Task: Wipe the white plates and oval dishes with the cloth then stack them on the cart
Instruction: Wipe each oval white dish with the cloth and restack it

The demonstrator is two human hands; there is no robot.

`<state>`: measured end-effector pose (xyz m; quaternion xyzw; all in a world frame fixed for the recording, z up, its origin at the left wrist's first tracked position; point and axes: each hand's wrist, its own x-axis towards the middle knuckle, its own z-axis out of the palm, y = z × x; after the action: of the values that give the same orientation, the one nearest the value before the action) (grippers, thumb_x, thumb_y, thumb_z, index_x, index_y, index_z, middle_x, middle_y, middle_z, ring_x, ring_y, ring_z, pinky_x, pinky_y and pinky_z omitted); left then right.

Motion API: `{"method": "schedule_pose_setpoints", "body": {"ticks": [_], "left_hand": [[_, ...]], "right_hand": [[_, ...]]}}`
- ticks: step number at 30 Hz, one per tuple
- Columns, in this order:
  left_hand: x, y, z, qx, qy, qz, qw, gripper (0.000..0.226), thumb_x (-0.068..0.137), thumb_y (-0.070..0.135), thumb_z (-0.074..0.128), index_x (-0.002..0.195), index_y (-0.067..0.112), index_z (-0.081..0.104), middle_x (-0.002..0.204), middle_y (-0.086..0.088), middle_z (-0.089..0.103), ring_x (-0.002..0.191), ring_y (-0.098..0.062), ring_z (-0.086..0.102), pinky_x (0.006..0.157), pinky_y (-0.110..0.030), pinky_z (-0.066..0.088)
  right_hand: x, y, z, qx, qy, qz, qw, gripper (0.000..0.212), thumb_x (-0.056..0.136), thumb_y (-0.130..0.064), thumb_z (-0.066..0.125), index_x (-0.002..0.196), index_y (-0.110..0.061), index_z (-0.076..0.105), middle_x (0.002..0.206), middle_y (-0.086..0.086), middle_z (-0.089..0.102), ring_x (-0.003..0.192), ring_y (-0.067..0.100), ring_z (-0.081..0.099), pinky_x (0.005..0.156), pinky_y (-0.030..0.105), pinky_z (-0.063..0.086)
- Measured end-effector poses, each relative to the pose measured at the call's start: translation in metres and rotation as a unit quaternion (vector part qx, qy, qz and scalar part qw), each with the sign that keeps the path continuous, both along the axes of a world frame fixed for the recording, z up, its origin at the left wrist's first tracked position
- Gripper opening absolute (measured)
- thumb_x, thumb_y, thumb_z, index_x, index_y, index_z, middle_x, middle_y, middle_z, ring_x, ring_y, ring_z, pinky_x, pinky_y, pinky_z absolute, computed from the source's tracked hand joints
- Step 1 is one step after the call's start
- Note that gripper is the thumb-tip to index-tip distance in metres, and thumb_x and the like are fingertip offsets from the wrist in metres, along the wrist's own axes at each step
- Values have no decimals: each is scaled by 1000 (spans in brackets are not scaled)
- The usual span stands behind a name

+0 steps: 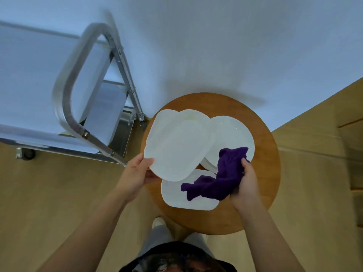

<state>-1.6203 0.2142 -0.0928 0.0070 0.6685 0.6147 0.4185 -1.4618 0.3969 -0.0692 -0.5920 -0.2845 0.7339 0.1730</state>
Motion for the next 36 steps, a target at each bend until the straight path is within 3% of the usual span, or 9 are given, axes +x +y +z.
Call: {"method": "schedule_pose_setpoints", "body": {"ticks": [5, 9, 13, 18, 21, 25, 30, 33, 36], "left_hand": [[23, -14, 45, 17, 2, -123, 992, 22, 99, 19, 43, 113, 20, 60, 104, 1, 72, 96, -19, 70, 72, -32, 59], [41, -6, 63, -20, 43, -14, 999, 17, 97, 26, 49, 99, 14, 61, 98, -4, 71, 85, -17, 71, 61, -24, 57], [59, 10, 69, 77, -136, 94, 983, 39, 96, 40, 49, 130, 21, 50, 121, -9, 62, 108, -30, 62, 82, -43, 56], [65, 11, 76, 175, -207, 99, 957, 52, 93, 51, 45, 135, 22, 50, 128, -12, 61, 115, -35, 59, 96, -51, 48], [66, 12, 82, 163, -167, 122, 965, 57, 84, 55, 52, 129, 21, 56, 123, -11, 64, 111, -33, 62, 87, -47, 53], [67, 19, 99, 133, -118, 132, 975, 53, 82, 59, 52, 115, 20, 64, 98, -7, 74, 84, -24, 72, 58, -34, 58], [77, 33, 116, 82, -26, 104, 991, 52, 84, 63, 48, 109, 20, 64, 85, -5, 75, 75, -20, 73, 53, -27, 55], [77, 37, 129, 125, -17, 61, 990, 48, 92, 58, 41, 110, 22, 67, 88, -7, 75, 78, -18, 72, 53, -25, 54], [77, 30, 137, 156, -62, 53, 984, 46, 93, 54, 40, 110, 21, 67, 93, -10, 75, 81, -21, 73, 54, -27, 56]], "right_hand": [[13, 5, 32, 11, 118, 38, 992, 15, 85, -33, 64, 96, -27, 71, 93, 1, 75, 79, 21, 72, 56, 34, 56], [26, 7, 48, 64, 98, 84, 990, 23, 88, -25, 63, 110, -26, 62, 96, 1, 74, 86, 24, 71, 62, 36, 57], [35, -2, 59, 67, 115, 116, 984, 17, 89, -20, 62, 106, -23, 61, 89, 6, 74, 74, 25, 72, 55, 39, 56], [47, 1, 68, 116, 35, 124, 985, 29, 85, -42, 65, 108, -24, 62, 99, 6, 72, 89, 30, 68, 83, 47, 54], [49, 11, 88, 158, 0, 66, 985, 41, 86, -56, 54, 113, -25, 60, 108, 4, 66, 99, 28, 62, 92, 47, 49], [43, 12, 130, 252, 36, 88, 963, 23, 92, -49, 44, 94, -32, 60, 99, 0, 66, 95, 23, 62, 90, 46, 50], [19, -16, 164, 432, 80, 363, 821, 25, 91, -14, 51, 106, -34, 45, 98, -12, 59, 89, -4, 57, 67, 11, 46], [8, -27, 154, 491, 20, 521, 698, 59, 87, -11, 59, 137, -25, 29, 116, -3, 54, 101, 9, 54, 76, 16, 45], [10, -20, 150, 625, -45, 536, 566, 71, 87, -27, 64, 146, -19, 27, 128, 2, 52, 115, 18, 49, 93, 29, 44]]}}
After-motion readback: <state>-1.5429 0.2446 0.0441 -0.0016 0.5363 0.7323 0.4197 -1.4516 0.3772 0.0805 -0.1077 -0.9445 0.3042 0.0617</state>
